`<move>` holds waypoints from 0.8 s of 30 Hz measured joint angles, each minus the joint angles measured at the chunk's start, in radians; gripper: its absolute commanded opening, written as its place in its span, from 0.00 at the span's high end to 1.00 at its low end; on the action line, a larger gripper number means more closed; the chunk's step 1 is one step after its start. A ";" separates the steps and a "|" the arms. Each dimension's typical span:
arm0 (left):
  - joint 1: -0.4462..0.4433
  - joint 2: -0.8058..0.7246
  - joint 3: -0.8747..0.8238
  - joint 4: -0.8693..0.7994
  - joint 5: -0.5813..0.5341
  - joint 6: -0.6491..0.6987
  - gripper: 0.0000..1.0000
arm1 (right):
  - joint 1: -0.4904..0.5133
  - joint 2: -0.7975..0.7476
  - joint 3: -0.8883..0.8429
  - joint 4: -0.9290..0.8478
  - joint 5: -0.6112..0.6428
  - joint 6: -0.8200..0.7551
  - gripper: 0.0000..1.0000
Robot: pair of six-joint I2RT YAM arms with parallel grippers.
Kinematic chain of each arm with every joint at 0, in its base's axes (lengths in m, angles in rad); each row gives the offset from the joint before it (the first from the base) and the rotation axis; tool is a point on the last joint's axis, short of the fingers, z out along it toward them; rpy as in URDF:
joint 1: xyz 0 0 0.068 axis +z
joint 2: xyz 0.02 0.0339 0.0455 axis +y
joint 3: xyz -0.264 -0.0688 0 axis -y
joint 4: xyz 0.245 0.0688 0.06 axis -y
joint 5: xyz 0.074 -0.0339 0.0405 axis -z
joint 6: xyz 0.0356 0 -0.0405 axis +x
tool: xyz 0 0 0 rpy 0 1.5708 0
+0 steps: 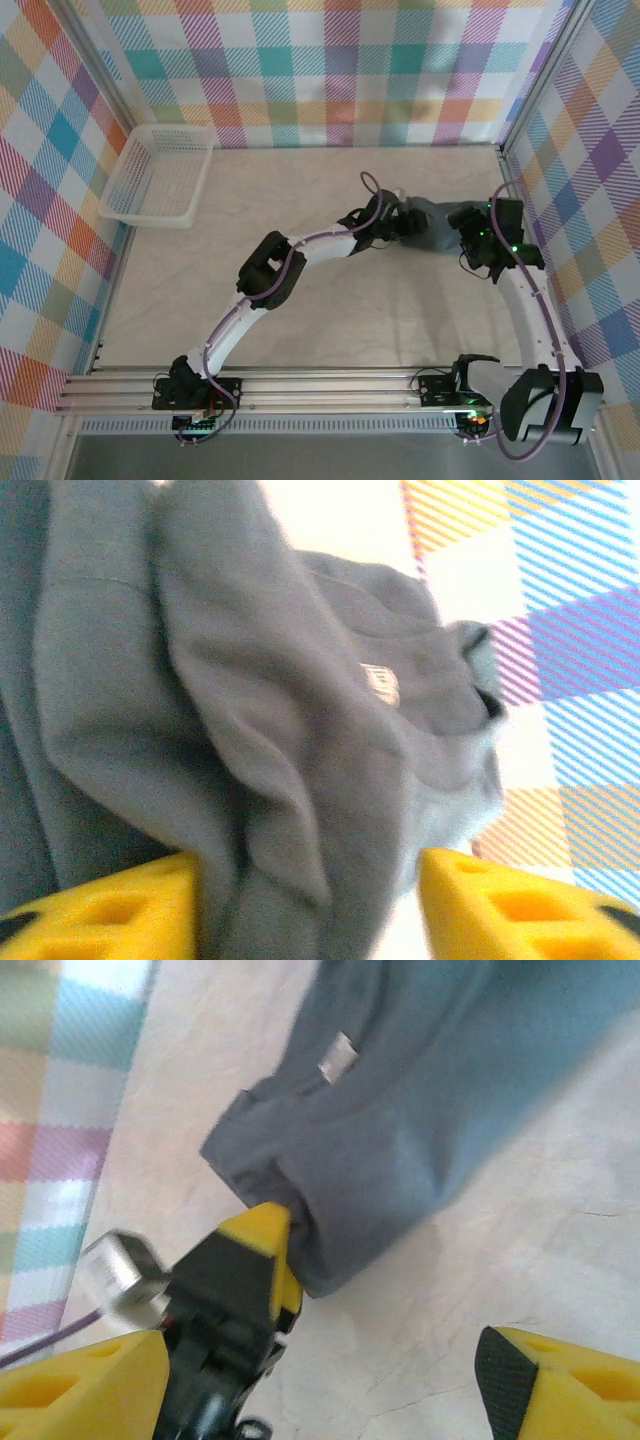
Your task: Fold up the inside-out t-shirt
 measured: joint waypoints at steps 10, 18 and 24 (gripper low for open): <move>0.147 -0.616 -0.746 0.053 -0.068 0.166 0.12 | -0.069 0.287 -0.024 0.068 -0.093 -0.001 0.30; 0.150 -1.135 -1.096 0.003 -0.188 0.301 0.11 | -0.106 0.713 0.222 0.126 -0.065 -0.081 0.45; 0.146 -1.231 -1.241 -0.099 -0.252 0.325 0.11 | -0.106 0.952 0.529 0.108 -0.054 -0.154 0.46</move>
